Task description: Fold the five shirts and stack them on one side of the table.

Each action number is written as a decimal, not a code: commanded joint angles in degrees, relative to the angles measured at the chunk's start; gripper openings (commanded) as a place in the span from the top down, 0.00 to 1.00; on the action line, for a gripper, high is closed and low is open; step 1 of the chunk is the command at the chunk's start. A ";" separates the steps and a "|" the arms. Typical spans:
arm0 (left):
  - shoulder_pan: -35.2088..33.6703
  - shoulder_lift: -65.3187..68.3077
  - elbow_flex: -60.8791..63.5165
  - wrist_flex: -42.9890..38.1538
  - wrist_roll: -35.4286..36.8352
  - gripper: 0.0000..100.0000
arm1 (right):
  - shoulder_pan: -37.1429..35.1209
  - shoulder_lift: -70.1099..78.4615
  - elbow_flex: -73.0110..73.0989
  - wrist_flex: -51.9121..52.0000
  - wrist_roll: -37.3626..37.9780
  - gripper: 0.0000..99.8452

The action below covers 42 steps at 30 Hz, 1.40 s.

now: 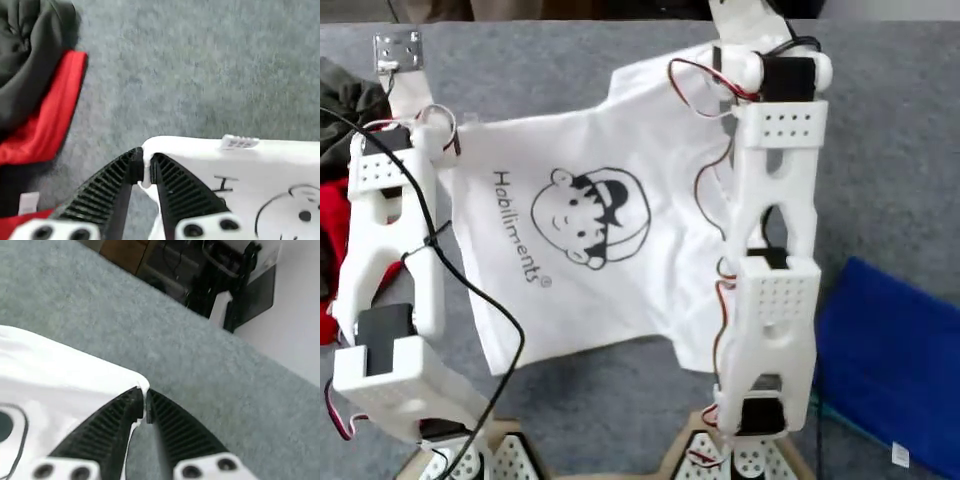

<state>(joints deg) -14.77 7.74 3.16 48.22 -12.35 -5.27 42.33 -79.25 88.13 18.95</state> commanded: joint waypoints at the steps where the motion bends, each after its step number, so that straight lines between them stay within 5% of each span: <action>1: 1.14 -3.38 3.34 1.85 0.35 0.98 | 0.48 -4.44 -3.21 5.45 -0.53 1.00; 16: 7.12 -47.16 44.57 2.55 -7.38 0.98 | 2.07 -11.21 -3.91 14.42 1.41 1.00; 25: 8.26 -51.91 53.54 2.99 -7.91 0.98 | 1.71 -33.89 30.81 13.36 6.86 1.00; 33: 12.92 -52.53 60.40 7.82 -8.00 0.98 | 8.75 -46.81 62.73 1.49 8.62 1.00; 42: 6.07 -52.53 63.38 5.71 -14.33 0.98 | 11.47 -65.89 97.80 -12.04 14.42 1.00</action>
<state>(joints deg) -7.12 -43.52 66.73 54.11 -24.84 3.78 -16.84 9.10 80.66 32.40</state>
